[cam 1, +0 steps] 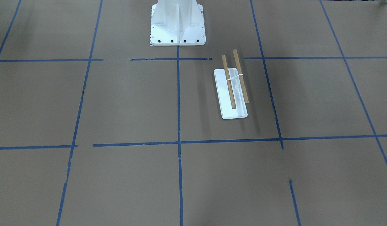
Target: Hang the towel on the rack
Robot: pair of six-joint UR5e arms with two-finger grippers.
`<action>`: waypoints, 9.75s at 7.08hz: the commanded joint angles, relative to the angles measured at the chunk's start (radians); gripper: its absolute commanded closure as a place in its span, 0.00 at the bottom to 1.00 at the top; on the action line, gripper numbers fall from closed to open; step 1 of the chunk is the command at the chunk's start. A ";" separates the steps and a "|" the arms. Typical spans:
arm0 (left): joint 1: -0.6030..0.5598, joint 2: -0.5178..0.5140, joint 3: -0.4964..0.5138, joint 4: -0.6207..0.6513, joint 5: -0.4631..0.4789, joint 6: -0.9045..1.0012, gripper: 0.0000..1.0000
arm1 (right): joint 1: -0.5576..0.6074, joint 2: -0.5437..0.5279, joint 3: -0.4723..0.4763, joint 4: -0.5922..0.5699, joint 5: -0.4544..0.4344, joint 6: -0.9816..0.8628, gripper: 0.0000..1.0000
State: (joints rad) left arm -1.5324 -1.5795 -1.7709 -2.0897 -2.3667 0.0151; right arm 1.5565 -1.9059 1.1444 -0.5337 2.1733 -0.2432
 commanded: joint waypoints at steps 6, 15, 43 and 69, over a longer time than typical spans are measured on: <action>-0.002 0.010 0.013 -0.131 0.001 0.009 0.00 | 0.117 0.083 0.373 -0.354 0.164 -0.105 1.00; 0.368 -0.178 -0.099 -0.208 0.089 -1.160 0.00 | -0.546 0.557 0.911 -0.583 0.020 0.812 1.00; 0.831 0.152 -0.242 -0.364 0.399 -1.229 1.00 | -0.724 0.549 0.885 -1.086 -0.238 0.752 0.00; 0.066 0.142 0.053 0.447 0.083 0.029 0.00 | -0.047 0.225 0.569 -1.080 0.128 0.352 0.00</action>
State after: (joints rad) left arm -1.4666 -1.4367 -1.7195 -1.6433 -2.2839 0.0459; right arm 1.5094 -1.6830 1.7139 -1.6138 2.3004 0.1089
